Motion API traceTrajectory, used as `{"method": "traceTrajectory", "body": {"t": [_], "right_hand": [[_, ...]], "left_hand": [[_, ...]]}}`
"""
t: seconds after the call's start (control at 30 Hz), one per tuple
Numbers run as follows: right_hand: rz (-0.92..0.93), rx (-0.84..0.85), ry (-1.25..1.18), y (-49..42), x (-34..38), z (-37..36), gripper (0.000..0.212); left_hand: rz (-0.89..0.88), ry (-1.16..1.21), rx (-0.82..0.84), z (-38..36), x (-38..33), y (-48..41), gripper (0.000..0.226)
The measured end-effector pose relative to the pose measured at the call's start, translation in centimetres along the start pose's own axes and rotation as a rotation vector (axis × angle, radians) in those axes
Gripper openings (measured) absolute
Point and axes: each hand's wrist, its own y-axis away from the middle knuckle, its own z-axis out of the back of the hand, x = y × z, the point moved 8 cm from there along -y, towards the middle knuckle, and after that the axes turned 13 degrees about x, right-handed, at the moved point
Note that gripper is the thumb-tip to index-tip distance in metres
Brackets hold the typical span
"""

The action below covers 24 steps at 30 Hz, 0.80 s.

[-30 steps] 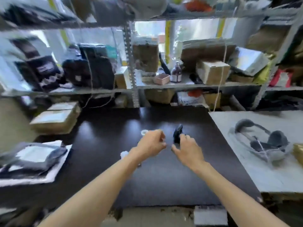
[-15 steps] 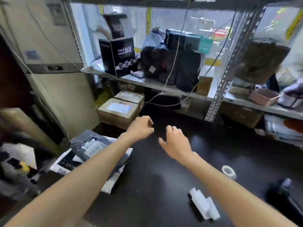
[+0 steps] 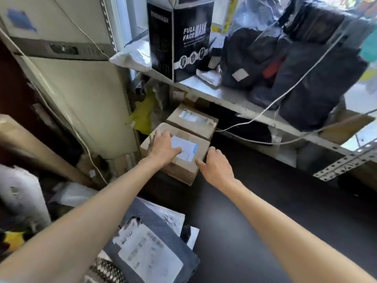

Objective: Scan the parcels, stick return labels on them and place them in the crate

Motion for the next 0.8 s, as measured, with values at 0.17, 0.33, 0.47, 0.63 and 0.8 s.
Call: {"method": "traceTrajectory", "body": {"t": [0.17, 0.33, 0.47, 0.63, 0.8], "right_hand": [[-0.096, 0.079, -0.310, -3.7, -0.6, -3.0, 0.075], [-0.247, 0.160, -0.597, -4.8, -1.7, -5.4, 0.058], [-0.285, 0.147, -0.674, -4.3, -2.1, -5.4, 0.053], [-0.275, 0.058, -0.767, -0.7, -4.7, -4.4, 0.047], [-0.291, -0.087, -0.834, 6.3, -10.5, -1.1, 0.046]], "left_hand": [[0.203, -0.057, 0.001, 0.3, 4.6, -3.4, 0.113], [0.239, 0.130, 0.129, -0.9, 7.0, -4.4, 0.126], [0.262, 0.183, 0.100, -1.2, 6.8, -3.4, 0.128], [0.254, 0.173, 0.021, -2.3, 3.4, 0.1, 0.127], [0.129, 0.096, 0.020, -5.5, -3.7, 3.8, 0.127]]}}
